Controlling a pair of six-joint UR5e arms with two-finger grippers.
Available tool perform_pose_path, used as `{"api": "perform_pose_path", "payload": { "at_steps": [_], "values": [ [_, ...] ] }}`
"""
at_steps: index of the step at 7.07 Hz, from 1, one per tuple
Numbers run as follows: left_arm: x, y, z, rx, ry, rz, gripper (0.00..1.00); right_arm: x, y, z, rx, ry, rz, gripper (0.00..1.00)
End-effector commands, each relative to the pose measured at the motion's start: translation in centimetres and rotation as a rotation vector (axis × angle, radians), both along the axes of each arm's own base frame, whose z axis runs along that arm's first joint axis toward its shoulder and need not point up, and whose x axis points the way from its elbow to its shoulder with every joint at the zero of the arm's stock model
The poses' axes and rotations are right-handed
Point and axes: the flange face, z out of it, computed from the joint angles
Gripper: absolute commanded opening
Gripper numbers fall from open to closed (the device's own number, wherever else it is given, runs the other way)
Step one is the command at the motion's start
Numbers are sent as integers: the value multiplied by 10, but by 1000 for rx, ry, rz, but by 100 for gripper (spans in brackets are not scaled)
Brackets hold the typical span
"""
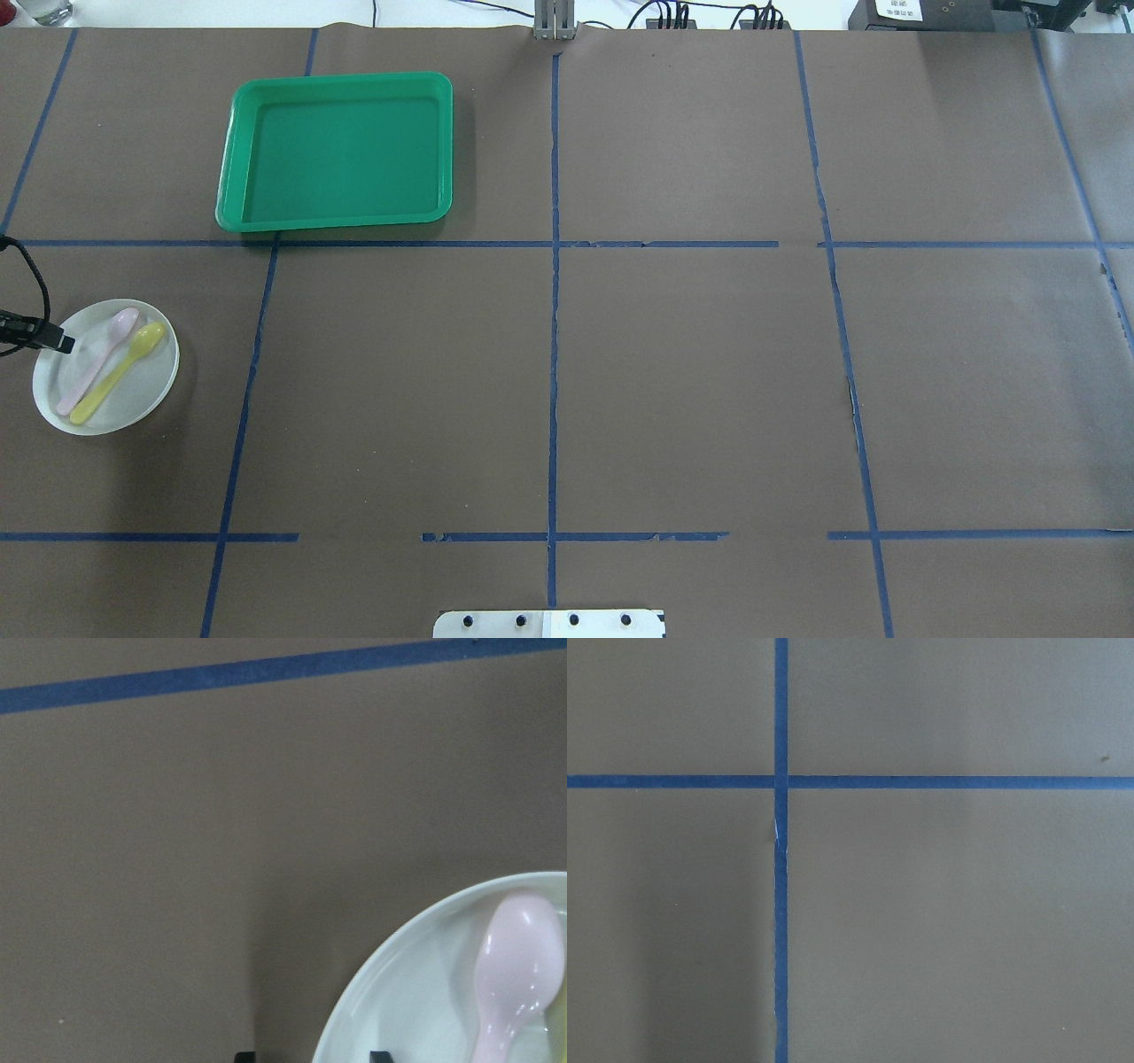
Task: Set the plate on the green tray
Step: 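Lower the left gripper and grasp the white plate's rim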
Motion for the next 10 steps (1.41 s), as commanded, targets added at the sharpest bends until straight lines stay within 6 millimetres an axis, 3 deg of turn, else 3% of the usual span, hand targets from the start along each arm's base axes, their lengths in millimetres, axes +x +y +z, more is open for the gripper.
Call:
{"api": "perform_pose_path", "payload": {
  "at_steps": [1, 3, 4, 5, 6, 7, 9, 10],
  "values": [
    [2, 1, 0, 0, 1, 4, 49, 0, 0, 0, 0, 0, 0, 100],
    [4, 1, -1, 1, 2, 8, 40, 0, 0, 0, 0, 0, 0, 100],
    [4, 1, -1, 1, 2, 8, 30, 0, 0, 0, 1, 2, 0, 100],
    [3, 1, 0, 3, 2, 12, 11, 0, 0, 0, 1, 0, 0, 100],
    [3, 2, -1, 5, 5, 18, 0, 0, 0, 0, 0, 0, 0, 100],
    [2, 2, -1, 43, 14, 39, 0, 0, 0, 0, 0, 0, 0, 100],
    [-3, 23, 4, -23, 159, 180, 0, 0, 0, 0, 0, 0, 0, 100],
    [-25, 18, 2, -47, 206, 166, 0, 0, 0, 0, 0, 0, 0, 100]
  ]
}}
